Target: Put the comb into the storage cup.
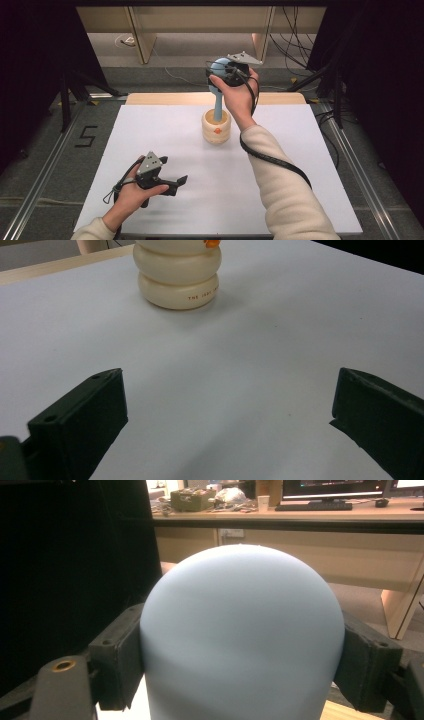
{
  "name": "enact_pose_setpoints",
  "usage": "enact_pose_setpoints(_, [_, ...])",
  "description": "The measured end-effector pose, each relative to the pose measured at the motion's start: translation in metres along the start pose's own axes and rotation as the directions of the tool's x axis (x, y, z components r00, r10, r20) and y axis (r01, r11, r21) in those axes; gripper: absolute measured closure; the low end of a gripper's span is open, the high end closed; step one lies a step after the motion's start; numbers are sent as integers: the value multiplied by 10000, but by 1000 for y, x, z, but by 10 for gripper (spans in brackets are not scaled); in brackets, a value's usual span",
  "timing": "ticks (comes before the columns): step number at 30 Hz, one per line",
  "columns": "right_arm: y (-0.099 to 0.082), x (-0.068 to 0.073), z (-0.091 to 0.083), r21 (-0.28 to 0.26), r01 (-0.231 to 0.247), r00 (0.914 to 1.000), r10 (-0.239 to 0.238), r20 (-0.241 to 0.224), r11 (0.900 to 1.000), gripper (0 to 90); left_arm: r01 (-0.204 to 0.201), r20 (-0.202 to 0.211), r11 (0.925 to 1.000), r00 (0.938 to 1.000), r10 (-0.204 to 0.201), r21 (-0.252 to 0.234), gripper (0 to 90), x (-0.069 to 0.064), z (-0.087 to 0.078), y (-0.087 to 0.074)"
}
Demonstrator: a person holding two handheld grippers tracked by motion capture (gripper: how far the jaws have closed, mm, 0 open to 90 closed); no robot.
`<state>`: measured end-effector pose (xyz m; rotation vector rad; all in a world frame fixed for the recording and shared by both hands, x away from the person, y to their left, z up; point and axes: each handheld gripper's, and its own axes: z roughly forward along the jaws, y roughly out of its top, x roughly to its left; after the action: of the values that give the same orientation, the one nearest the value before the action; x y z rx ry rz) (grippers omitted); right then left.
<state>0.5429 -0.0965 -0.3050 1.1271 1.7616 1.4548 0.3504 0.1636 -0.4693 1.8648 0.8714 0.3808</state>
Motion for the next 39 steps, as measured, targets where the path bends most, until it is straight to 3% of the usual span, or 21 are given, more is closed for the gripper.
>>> enact_pose_setpoints(39, [-18,-2,9,353,55,9999,-58,91,9994,206,-19,8,10000,10000,19,-15,6,0,0,0])
